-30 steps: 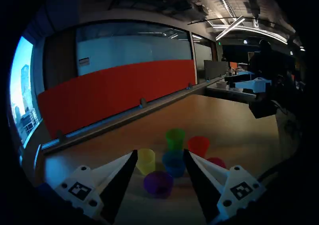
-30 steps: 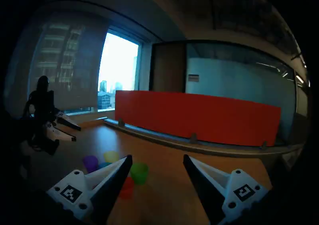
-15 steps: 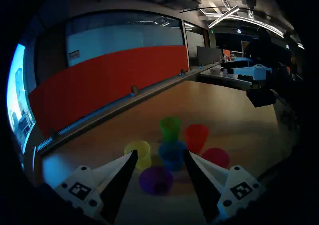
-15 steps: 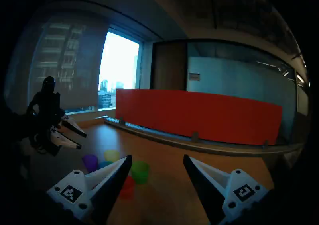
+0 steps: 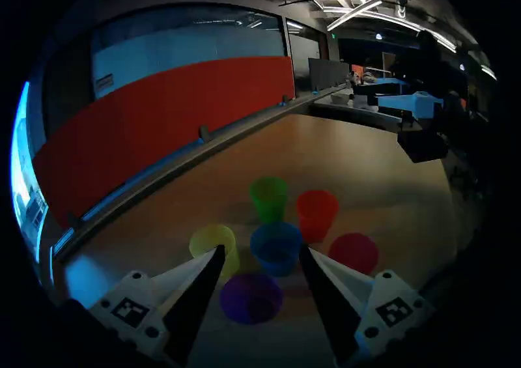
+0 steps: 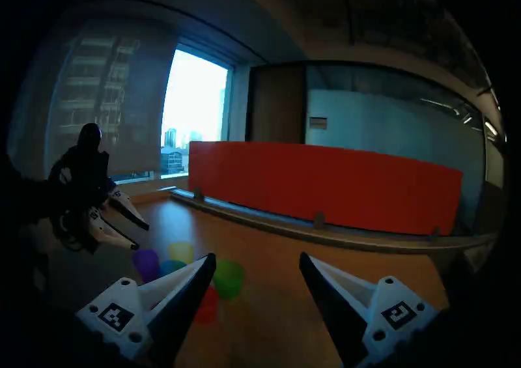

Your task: Pour water

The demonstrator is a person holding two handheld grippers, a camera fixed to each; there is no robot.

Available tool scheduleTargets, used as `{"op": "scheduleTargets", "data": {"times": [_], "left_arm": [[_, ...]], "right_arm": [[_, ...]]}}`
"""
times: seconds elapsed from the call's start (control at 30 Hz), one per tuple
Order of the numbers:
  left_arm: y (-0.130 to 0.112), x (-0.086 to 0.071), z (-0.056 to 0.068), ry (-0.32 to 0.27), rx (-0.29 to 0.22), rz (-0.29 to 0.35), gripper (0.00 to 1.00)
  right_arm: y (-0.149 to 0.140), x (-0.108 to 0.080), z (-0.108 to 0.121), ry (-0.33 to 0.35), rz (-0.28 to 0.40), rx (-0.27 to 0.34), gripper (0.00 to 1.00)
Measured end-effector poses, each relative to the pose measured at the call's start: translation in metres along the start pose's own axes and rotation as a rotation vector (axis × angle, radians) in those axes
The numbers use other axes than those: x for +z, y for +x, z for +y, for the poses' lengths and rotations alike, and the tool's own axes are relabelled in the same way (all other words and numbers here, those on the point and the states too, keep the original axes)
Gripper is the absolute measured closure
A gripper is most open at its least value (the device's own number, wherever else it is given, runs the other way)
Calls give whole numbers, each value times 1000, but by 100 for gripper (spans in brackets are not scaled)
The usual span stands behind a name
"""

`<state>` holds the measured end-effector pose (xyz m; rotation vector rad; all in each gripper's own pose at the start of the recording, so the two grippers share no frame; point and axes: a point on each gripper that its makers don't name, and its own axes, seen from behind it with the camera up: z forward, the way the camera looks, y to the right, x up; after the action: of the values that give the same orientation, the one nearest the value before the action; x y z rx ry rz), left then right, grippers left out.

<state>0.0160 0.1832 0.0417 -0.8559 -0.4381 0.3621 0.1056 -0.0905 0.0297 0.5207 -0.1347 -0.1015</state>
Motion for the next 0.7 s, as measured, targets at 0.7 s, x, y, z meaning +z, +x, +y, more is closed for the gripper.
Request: {"op": "scheduleTargets", "data": {"times": [0.7], "left_arm": [[-14, 35, 10, -71, 46, -113, 16]], "right_arm": [[-12, 13, 0, 12, -18, 1, 1]]}}
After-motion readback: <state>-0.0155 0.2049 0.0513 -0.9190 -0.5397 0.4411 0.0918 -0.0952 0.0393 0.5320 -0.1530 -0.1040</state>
